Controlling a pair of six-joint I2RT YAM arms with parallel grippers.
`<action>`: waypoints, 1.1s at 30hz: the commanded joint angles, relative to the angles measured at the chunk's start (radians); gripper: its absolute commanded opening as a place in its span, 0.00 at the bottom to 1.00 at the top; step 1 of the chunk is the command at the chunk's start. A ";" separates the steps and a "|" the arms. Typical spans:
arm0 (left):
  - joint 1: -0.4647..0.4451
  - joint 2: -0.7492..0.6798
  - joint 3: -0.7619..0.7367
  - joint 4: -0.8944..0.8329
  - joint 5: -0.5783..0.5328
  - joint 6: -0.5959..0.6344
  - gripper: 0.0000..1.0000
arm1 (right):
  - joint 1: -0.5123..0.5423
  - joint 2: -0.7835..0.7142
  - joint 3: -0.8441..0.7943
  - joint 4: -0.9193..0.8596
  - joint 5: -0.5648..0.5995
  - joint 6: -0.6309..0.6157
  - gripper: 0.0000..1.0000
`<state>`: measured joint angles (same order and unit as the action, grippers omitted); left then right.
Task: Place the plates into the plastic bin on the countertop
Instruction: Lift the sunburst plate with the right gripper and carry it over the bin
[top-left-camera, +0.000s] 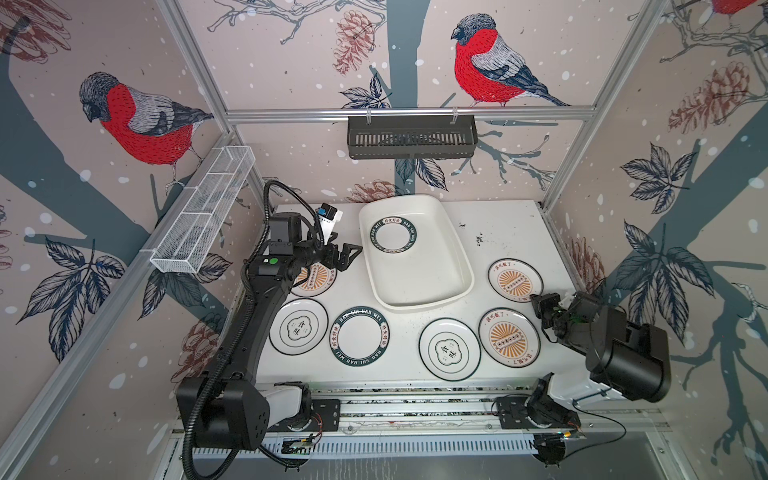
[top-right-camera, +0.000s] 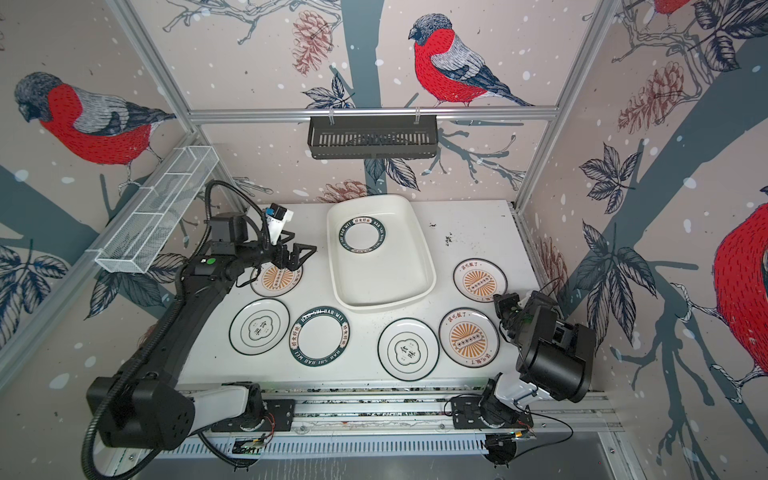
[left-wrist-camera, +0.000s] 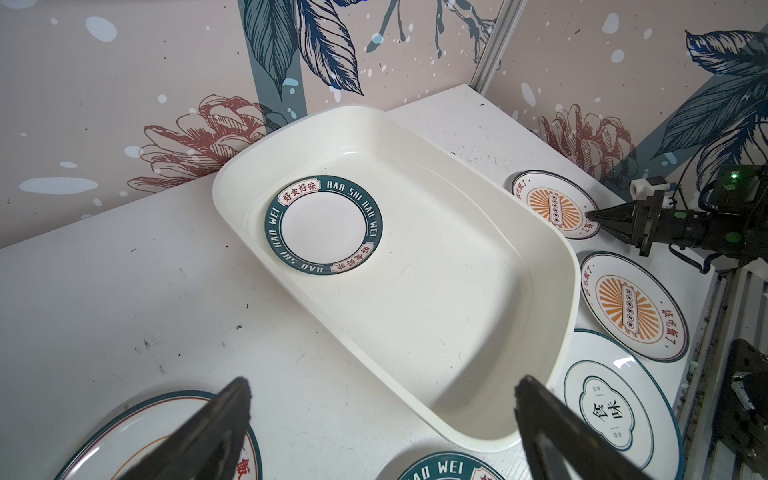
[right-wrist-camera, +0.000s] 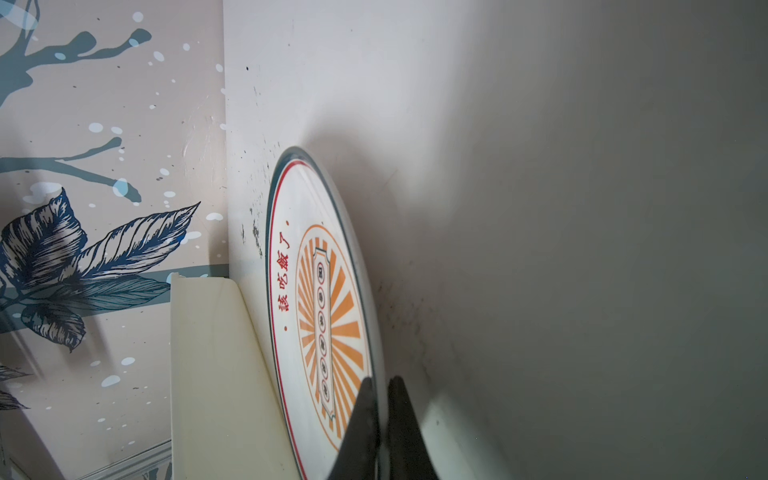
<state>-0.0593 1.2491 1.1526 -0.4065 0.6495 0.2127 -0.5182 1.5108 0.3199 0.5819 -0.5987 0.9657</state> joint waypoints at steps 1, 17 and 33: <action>-0.004 -0.007 0.010 -0.001 -0.005 0.005 0.98 | -0.001 -0.031 0.023 -0.040 -0.004 -0.001 0.03; -0.008 -0.019 0.005 -0.008 -0.004 0.005 0.98 | 0.001 -0.192 0.125 -0.226 -0.002 -0.061 0.03; -0.010 -0.039 0.000 0.000 0.004 0.004 0.98 | 0.156 -0.253 0.304 -0.346 0.064 -0.039 0.03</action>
<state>-0.0681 1.2179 1.1542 -0.4084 0.6468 0.2092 -0.3996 1.2633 0.5858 0.2295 -0.5671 0.9134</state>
